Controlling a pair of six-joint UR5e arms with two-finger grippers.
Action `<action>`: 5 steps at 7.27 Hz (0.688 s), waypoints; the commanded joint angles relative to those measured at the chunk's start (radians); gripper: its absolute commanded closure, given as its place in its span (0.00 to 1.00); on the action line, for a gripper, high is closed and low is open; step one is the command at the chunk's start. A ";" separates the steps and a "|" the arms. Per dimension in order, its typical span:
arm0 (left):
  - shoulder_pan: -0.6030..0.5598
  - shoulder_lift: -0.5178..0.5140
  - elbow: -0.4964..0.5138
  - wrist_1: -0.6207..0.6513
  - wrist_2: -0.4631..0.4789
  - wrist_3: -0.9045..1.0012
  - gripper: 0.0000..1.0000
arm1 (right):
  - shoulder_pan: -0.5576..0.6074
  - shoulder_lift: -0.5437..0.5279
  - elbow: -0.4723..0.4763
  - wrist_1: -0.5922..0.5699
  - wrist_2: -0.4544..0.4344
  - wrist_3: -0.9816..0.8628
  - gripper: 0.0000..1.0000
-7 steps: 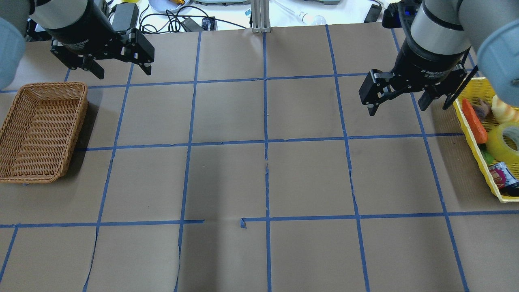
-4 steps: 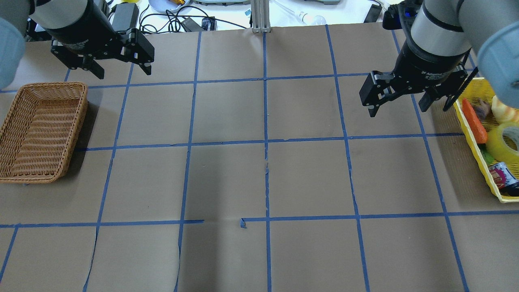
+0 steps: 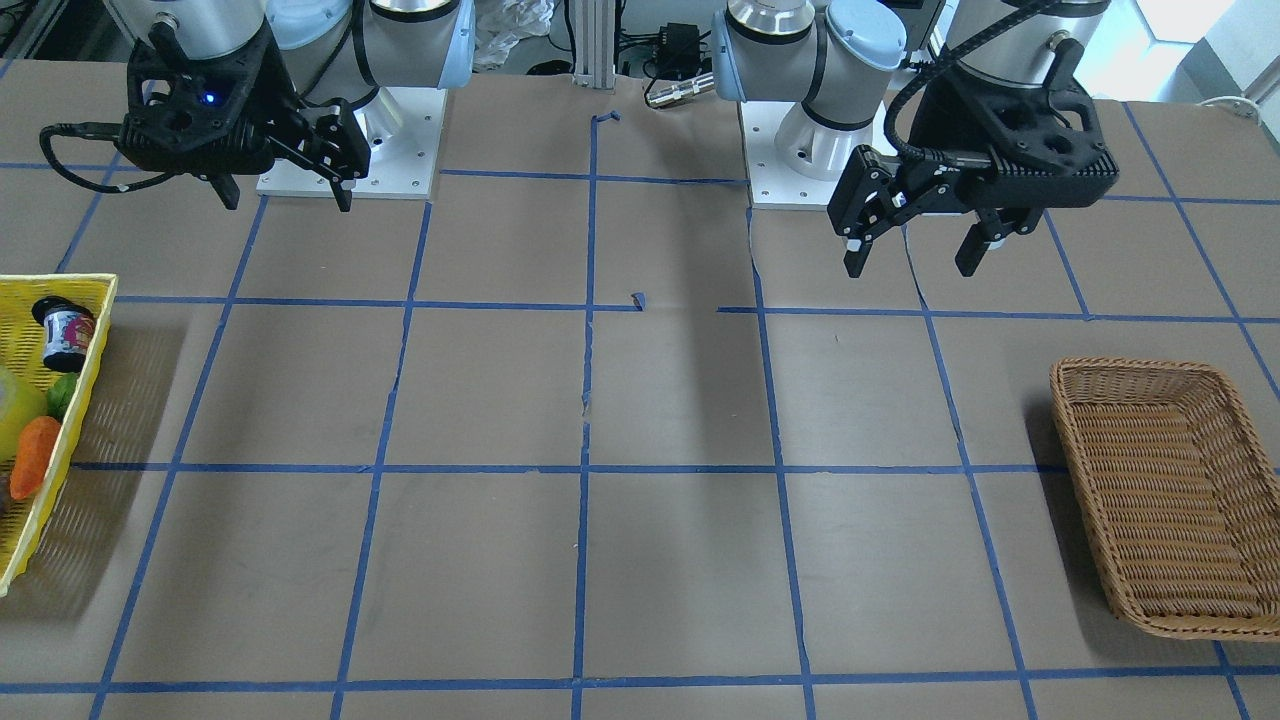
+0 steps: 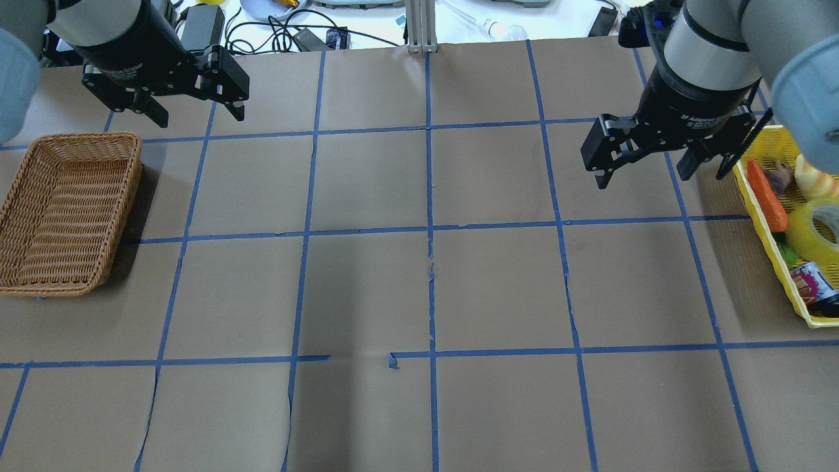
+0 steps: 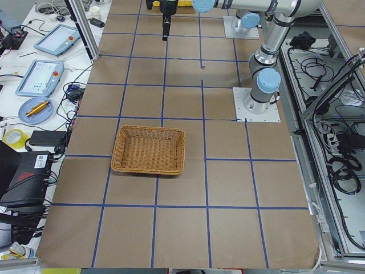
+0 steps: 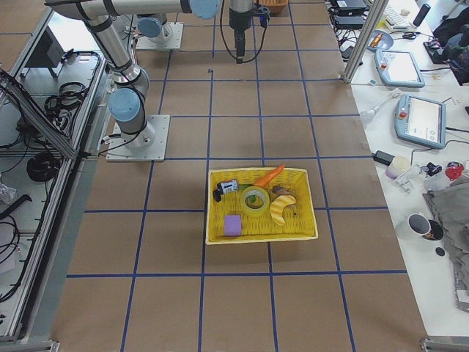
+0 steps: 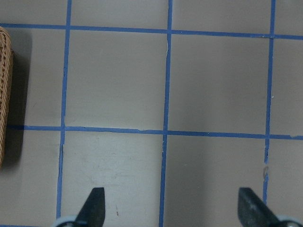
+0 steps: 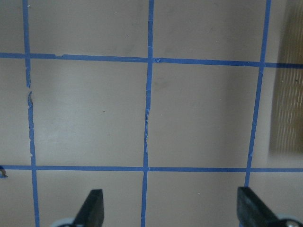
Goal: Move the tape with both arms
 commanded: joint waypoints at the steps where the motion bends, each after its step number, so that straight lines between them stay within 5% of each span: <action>1: 0.000 0.000 -0.001 0.000 0.001 0.000 0.00 | 0.000 0.002 0.002 0.000 -0.004 -0.001 0.00; 5: 0.000 0.000 -0.001 0.000 0.001 0.000 0.00 | -0.087 0.010 0.001 -0.017 -0.018 -0.021 0.00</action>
